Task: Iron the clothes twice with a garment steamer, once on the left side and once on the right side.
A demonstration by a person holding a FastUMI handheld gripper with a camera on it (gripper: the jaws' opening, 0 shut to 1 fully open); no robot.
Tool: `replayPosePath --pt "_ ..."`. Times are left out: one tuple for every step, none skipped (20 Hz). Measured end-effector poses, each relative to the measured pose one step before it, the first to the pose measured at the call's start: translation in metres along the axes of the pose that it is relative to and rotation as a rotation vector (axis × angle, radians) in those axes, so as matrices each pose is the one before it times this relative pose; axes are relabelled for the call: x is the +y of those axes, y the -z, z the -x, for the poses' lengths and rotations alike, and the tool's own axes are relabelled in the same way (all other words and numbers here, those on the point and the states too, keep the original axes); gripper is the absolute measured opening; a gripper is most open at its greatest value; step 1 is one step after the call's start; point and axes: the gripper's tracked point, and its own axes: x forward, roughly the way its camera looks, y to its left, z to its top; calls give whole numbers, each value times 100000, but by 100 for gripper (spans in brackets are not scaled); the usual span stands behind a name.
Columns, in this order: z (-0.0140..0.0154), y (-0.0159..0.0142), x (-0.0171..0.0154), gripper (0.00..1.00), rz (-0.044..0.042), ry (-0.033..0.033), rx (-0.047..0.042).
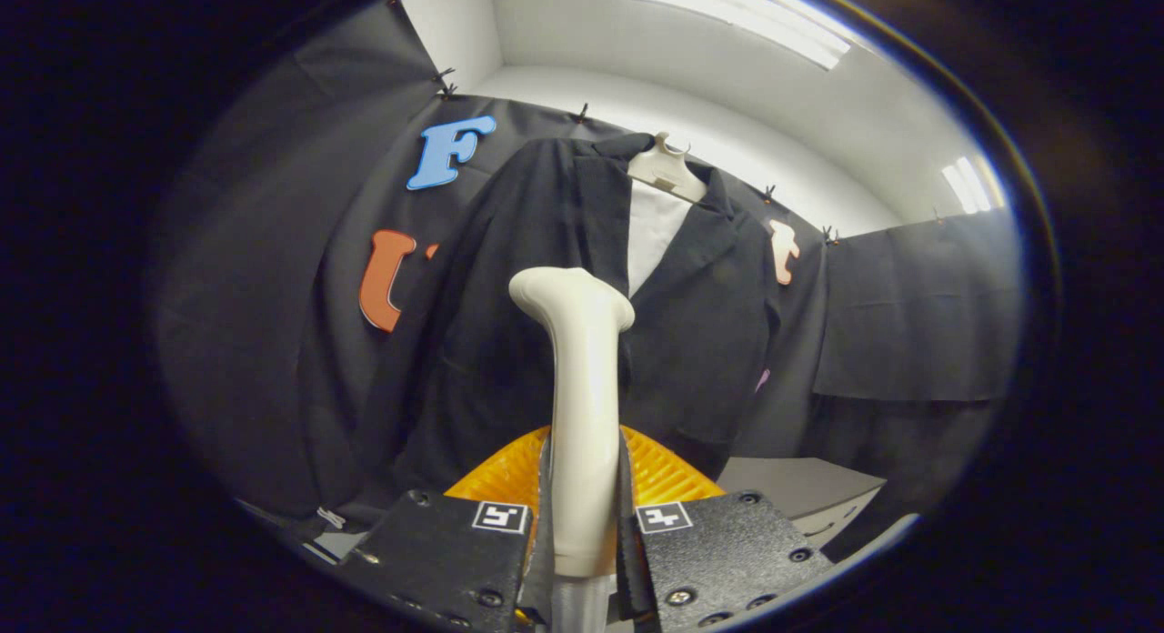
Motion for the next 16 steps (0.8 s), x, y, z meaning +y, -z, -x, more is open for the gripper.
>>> replayPosePath --pt "244 522 112 30 160 -523 1018" --pt "334 626 201 30 186 -787 1048" --pt "248 536 265 30 147 -966 1162" --pt "236 764 186 30 -17 -1005 1260" --pt "173 773 250 30 61 -1027 1756" --pt "76 798 161 30 -304 -935 1762" --pt "61 744 140 30 179 -708 1854" --pt "84 806 73 30 -151 -714 1780" --pt "63 744 66 30 -155 -636 1620" --pt "24 574 -26 30 104 -309 1432" --pt "122 577 -64 30 90 -258 1206" --pt "48 581 22 30 239 -340 1076" --pt "66 413 62 30 434 -504 839" --pt "133 479 149 30 472 -430 540" --pt "69 363 185 30 674 -334 380" --pt "114 236 52 30 530 -387 254"
